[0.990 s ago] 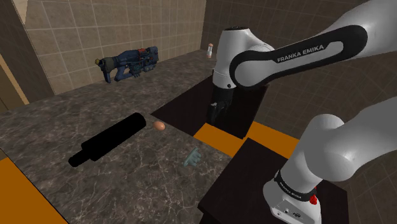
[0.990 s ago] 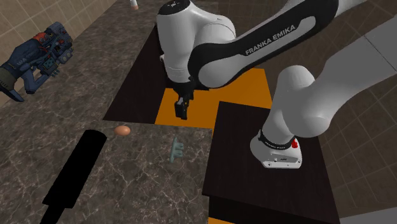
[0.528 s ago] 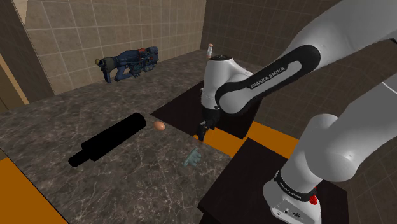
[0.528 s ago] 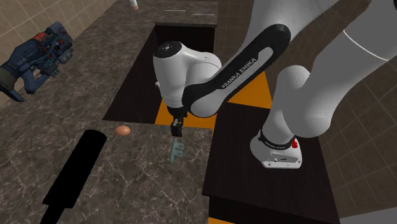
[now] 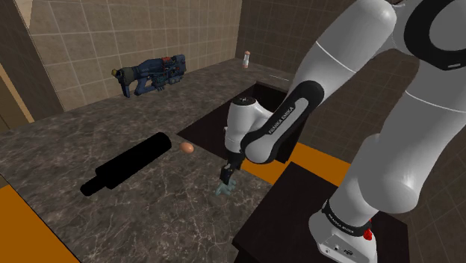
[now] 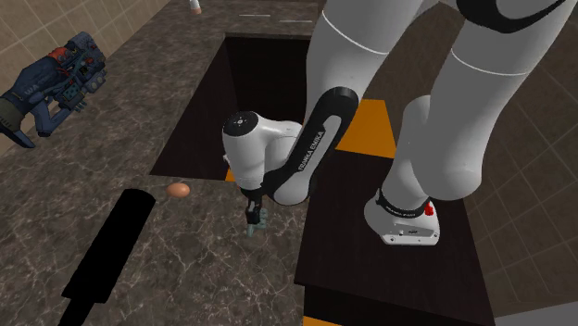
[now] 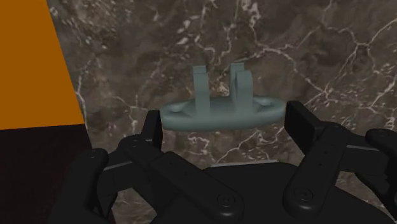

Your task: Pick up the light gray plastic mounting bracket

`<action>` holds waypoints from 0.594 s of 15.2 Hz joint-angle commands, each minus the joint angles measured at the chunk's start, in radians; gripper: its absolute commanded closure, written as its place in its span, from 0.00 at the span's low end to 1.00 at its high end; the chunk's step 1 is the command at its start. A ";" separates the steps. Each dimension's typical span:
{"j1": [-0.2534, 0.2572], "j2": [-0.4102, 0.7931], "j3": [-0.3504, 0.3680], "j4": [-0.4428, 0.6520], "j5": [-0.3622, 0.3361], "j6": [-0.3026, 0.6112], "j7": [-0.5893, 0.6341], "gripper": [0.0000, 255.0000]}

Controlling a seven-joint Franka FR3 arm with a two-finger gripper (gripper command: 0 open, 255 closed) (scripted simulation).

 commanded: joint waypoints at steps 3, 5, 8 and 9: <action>0.007 0.090 -0.004 0.012 -0.035 0.080 0.031 0.00; 0.011 0.126 -0.012 0.016 -0.053 0.111 0.045 0.00; 0.020 0.174 -0.026 0.024 -0.077 0.150 0.062 0.00; 0.020 0.173 -0.026 0.024 -0.077 0.150 0.062 0.00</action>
